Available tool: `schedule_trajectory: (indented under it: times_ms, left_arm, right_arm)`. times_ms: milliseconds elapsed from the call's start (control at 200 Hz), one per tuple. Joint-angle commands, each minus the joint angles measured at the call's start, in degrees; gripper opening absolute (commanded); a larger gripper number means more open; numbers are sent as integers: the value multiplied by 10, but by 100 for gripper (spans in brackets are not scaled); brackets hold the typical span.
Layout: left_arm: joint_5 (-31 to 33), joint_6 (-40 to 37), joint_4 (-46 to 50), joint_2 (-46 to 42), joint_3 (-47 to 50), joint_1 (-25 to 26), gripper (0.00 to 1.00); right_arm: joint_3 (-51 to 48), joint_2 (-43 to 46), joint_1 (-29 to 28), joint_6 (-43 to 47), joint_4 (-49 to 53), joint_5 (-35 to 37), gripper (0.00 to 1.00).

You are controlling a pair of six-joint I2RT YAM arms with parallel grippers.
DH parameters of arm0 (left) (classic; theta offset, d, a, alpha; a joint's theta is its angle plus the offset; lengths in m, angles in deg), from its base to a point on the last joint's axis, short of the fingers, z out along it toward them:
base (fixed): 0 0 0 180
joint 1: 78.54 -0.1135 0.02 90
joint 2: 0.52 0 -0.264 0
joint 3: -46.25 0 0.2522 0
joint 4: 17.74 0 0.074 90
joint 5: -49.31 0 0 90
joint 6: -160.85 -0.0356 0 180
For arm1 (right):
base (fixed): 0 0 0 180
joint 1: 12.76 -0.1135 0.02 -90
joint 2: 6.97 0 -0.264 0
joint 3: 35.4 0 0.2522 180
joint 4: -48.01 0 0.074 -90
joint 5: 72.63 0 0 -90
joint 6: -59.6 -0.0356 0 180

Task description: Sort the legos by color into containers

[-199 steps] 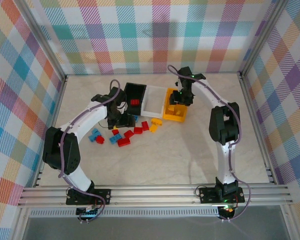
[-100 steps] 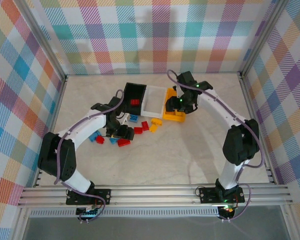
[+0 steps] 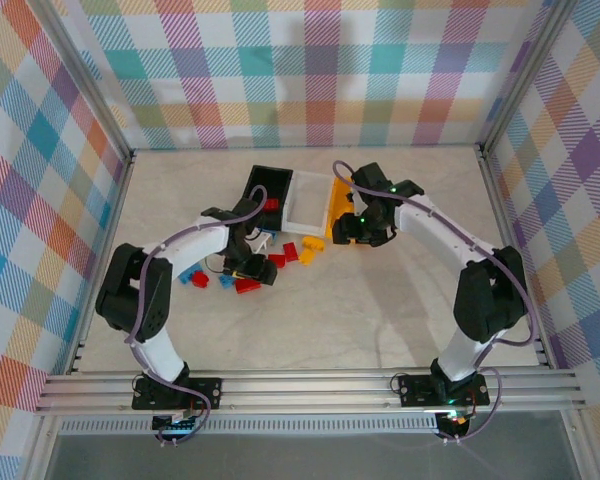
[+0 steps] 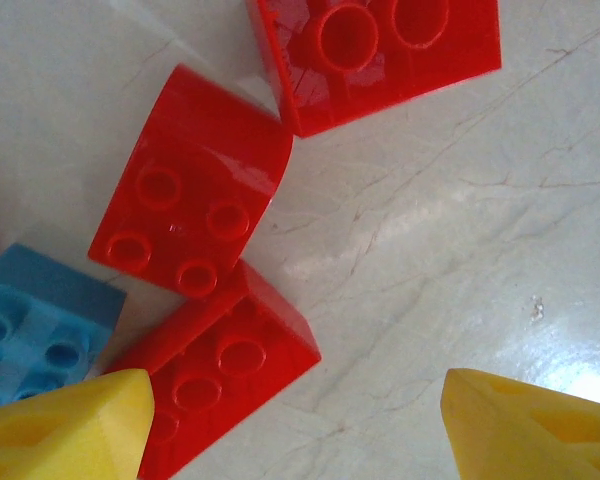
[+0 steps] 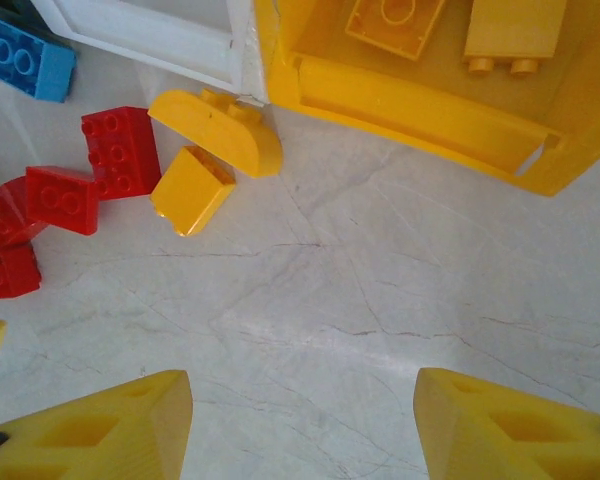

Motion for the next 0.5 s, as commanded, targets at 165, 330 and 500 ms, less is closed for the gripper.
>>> schedule_trajectory:
  times_ms: [165,330,500]
  left_arm:
    - [24,-21,-5,36,-31,9,76]
    - [45,-8,4,29,-12,10,76]
    - [53,15,8,-3,18,12,75]
  right_arm:
    - [-24,15,-3,-11,-17,-9,61]
    - [-20,8,-2,-7,-20,-9,61]
    - [-18,-5,-4,-8,-25,-14,61]
